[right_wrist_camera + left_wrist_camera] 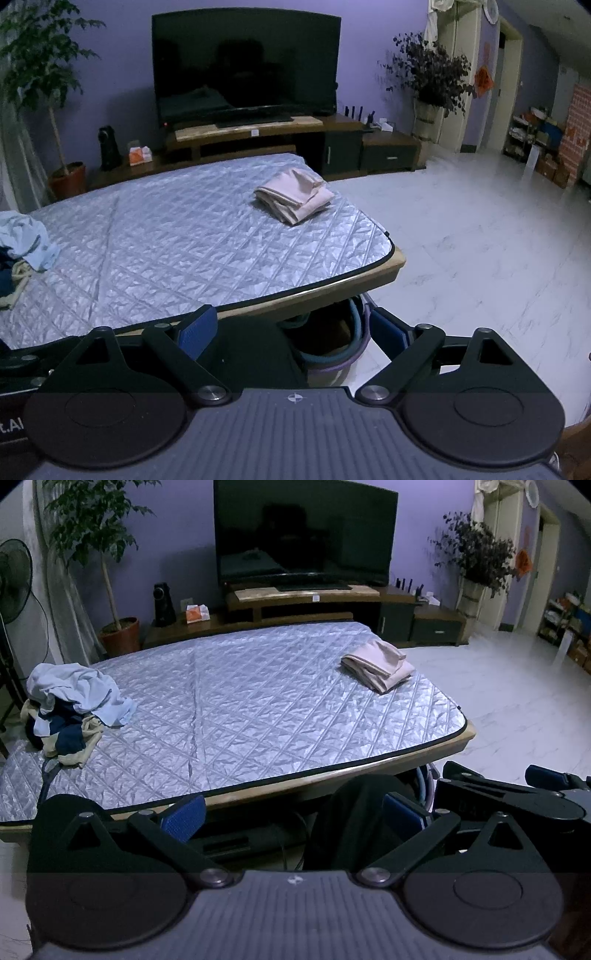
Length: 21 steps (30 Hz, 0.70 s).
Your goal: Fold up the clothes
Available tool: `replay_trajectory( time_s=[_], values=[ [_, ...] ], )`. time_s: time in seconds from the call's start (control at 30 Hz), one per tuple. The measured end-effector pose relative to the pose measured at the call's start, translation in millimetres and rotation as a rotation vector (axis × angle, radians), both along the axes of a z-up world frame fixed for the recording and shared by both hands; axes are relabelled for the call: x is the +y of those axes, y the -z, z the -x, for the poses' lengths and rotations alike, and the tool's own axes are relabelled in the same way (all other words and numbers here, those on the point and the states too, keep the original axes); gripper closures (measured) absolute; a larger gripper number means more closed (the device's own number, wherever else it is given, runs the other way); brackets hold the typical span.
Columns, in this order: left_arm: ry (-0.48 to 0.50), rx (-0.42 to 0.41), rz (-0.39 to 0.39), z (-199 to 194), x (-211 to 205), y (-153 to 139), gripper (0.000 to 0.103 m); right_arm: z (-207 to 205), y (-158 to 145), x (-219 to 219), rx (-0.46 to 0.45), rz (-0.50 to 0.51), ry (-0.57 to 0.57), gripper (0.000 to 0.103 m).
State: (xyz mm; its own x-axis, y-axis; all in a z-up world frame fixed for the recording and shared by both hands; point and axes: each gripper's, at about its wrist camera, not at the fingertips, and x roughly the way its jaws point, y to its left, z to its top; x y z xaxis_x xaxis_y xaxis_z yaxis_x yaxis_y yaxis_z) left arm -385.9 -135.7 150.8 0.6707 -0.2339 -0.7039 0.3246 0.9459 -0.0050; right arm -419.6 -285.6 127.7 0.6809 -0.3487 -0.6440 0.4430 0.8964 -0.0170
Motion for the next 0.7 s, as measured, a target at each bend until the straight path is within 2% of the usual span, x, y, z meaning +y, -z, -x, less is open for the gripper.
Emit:
replay_trajectory(
  time_s=[0.7],
  values=[
    [0.003,0.031,0.004,-7.9,0.8,3.2,0.001,-5.1,4.7,1.9,0.015,0.005,-0.005,0.005]
  ],
)
